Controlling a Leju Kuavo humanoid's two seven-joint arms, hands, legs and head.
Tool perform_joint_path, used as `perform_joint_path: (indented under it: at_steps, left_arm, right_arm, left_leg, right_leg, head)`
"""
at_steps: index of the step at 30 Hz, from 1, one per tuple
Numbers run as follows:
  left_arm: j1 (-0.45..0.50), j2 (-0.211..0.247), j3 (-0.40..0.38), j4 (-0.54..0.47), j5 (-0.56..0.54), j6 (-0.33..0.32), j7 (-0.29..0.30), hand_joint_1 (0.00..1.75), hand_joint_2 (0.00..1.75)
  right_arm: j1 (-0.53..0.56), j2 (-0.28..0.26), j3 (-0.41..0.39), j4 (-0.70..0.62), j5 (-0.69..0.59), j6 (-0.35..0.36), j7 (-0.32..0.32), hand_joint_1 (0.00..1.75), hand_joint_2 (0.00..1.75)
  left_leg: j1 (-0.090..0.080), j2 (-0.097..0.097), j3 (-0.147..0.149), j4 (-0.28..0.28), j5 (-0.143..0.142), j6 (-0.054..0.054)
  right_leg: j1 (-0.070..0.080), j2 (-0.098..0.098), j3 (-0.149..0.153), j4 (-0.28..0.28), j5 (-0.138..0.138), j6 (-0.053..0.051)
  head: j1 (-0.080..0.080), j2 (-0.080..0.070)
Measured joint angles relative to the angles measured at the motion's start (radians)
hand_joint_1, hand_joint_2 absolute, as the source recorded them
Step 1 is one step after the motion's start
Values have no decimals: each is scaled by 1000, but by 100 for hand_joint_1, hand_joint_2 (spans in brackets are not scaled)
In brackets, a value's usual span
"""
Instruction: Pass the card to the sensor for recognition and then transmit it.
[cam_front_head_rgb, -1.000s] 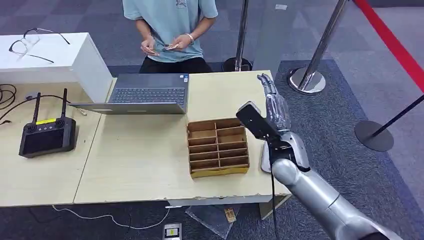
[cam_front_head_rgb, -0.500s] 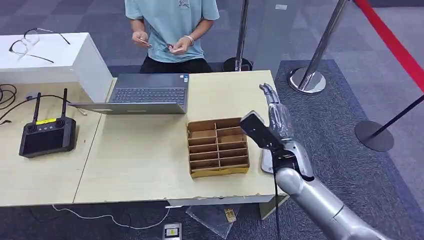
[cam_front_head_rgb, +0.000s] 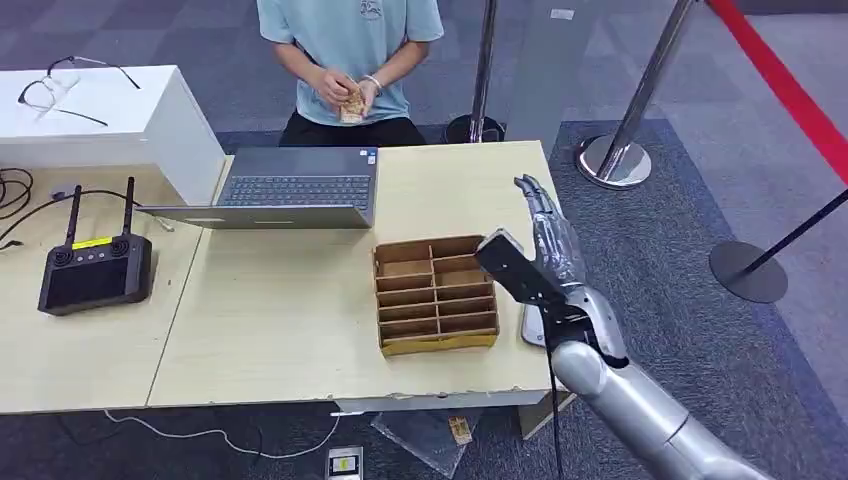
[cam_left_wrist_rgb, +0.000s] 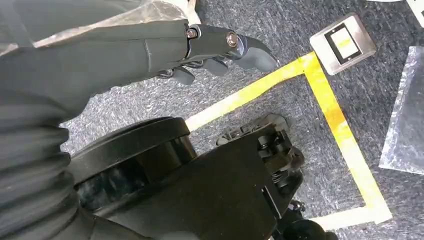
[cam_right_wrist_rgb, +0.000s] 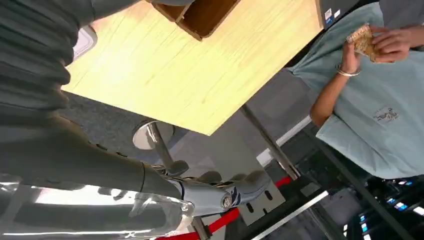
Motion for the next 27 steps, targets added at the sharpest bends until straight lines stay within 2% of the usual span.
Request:
perform_joint_path:
  at_steps: [14, 21, 27]
  left_arm:
    - [0, 0, 0, 0, -6, -1, -1, 0, 175]
    - [0, 0, 0, 0, -5, 1, -6, 0, 175]
    - [0, 0, 0, 0, -5, 2, -6, 0, 175]
  right_arm:
    - [0, 9, 11, 13, 11, 25, 4, 0, 175]
    - [4, 9, 16, 21, 16, 17, 39, 0, 175]
    - [10, 8, 15, 26, 15, 4, 42, 0, 175]
  left_leg:
    - [0, 0, 0, 0, 0, 0]
    - [0, 0, 0, 0, 0, 0]
    - [0, 0, 0, 0, 0, 0]
  right_leg:
    - [0, 0, 0, 0, 0, 0]
    - [0, 0, 0, 0, 0, 0]
    - [0, 0, 0, 0, 0, 0]
  head:
    - [0, 0]
    - [0, 0]
    - [0, 0]
